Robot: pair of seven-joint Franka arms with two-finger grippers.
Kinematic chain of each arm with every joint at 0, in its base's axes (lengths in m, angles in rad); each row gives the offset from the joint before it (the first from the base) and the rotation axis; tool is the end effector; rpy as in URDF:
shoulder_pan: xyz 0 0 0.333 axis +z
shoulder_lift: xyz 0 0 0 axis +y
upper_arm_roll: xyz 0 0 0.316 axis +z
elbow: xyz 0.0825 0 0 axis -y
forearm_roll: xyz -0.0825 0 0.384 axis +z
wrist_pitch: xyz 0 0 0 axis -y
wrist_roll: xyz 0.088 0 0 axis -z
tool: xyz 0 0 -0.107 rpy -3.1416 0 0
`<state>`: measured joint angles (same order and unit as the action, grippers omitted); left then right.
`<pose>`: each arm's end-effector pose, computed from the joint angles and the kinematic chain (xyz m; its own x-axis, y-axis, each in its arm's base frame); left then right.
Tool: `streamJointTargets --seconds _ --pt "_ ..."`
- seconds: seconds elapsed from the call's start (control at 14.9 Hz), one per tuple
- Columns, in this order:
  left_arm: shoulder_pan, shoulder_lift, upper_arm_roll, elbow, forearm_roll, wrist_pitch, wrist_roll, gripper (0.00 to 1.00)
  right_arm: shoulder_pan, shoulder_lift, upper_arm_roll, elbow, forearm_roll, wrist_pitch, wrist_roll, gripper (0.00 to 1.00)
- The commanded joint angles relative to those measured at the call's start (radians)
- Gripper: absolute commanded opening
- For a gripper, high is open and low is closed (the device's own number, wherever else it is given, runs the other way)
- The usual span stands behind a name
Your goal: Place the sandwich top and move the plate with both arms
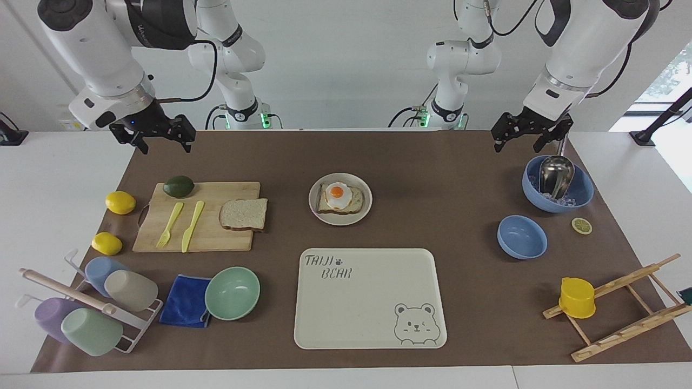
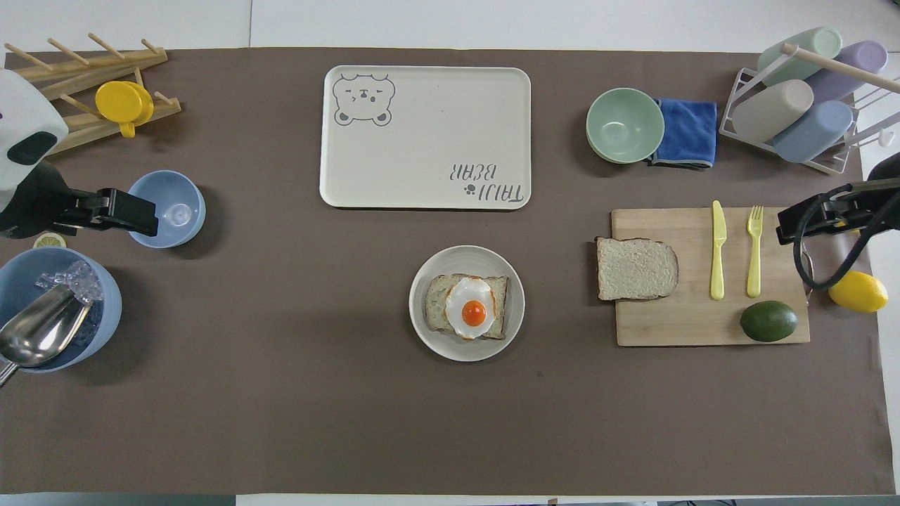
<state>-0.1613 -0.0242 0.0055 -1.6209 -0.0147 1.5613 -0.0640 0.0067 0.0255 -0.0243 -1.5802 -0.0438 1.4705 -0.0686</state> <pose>0.5382 -0.0861 0.6134 0.9951 -0.0917 -0.0363 -0.0913 -0.9957 0.0125 0.5498 -0.0146 0.5981 0.9894 0.0466 -0.1374 0.0519 -0.9980 0.0350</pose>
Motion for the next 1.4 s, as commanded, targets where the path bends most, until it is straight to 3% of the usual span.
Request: streamJointTargets --seconds 0.0,0.6,0.74,1.2,1.34 --pt "0.005 -0.025 0.001 -0.025 -0.01 -0.004 -0.008 1.0 -0.016 0.017 0.006 0.028 0.019 -0.015 0.012 1.0" --pt "0.005 -0.025 0.001 -0.025 -0.01 -0.006 -0.008 1.0 -0.017 -0.001 0.006 -0.003 0.018 -0.021 -0.011 1.0" --pt "0.005 -0.025 0.001 -0.025 -0.01 -0.004 -0.008 1.0 0.005 0.002 0.02 -0.017 -0.002 0.025 -0.001 1.0" --pt "0.005 -0.025 -0.001 -0.025 -0.01 -0.003 -0.008 1.0 0.297 0.195 0.026 -0.027 -0.225 0.045 0.387 1.0" --pt "0.005 -0.025 0.001 -0.025 -0.01 -0.003 -0.01 1.0 0.34 0.197 0.026 -0.121 -0.246 0.123 0.443 1.0"
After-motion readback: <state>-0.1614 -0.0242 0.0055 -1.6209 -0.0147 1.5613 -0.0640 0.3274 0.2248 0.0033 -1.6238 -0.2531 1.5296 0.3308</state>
